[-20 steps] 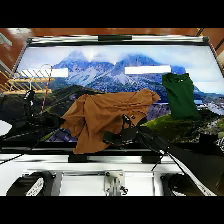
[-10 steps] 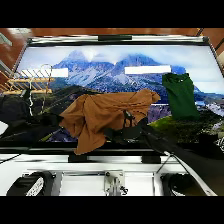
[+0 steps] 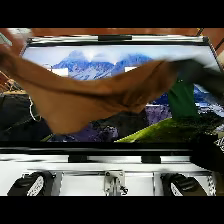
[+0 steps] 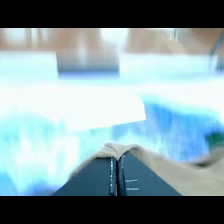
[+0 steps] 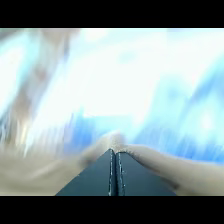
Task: Fold the shirts.
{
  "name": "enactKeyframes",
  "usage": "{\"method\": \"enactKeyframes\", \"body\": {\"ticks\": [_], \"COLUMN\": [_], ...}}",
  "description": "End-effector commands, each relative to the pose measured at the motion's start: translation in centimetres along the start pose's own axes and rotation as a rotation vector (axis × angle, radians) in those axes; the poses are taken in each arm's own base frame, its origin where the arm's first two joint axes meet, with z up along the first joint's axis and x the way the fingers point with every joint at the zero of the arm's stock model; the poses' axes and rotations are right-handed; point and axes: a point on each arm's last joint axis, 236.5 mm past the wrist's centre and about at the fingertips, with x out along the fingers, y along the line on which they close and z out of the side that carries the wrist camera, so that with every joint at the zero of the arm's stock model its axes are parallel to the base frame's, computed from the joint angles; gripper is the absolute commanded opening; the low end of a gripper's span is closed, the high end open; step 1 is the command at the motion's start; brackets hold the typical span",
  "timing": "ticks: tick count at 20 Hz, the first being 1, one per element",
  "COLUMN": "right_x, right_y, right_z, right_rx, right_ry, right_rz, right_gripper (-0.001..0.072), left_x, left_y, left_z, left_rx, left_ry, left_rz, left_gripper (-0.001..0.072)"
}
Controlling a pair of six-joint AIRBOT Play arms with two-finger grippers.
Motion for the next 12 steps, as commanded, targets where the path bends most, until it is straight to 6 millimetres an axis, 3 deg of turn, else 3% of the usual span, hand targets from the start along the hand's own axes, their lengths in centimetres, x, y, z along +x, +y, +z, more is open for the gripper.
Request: {"method": "enactKeyframes", "body": {"ticks": [1,3,6,10,12], "right_x": [-12.4,-15.8,-18.3,-17.7,-16.1], "right_y": [2.1,3.2,3.4,3.3,2.0], "right_z": [12.9,15.7,17.4,16.8,15.3], "right_rx": [-0.196,-0.244,-0.286,-0.272,-0.263], "right_ry": [-0.403,-0.512,-0.578,-0.546,-0.454], "right_rz": [-0.122,-0.146,-0.19,-0.181,-0.216], "right_gripper": [0.0063,0.0063,0.0063,0.0063,0.0063], "left_x": [-6.7,-9.1,-10.2,-9.7,-9.5], "left_y": [-3.7,-3.6,-1.5,-1.5,-1.5], "left_z": [9.8,11.5,10.3,5.7,4.0], "left_rx": [0.167,0.248,0.222,0.203,0.194], "left_ry": [-0.241,-0.283,-0.23,-0.035,0.039], "left_rz": [0.032,0.115,0.223,0.203,0.193], "left_gripper": [0.0029,0.0029,0.0029,0.0029,0.0029]}}
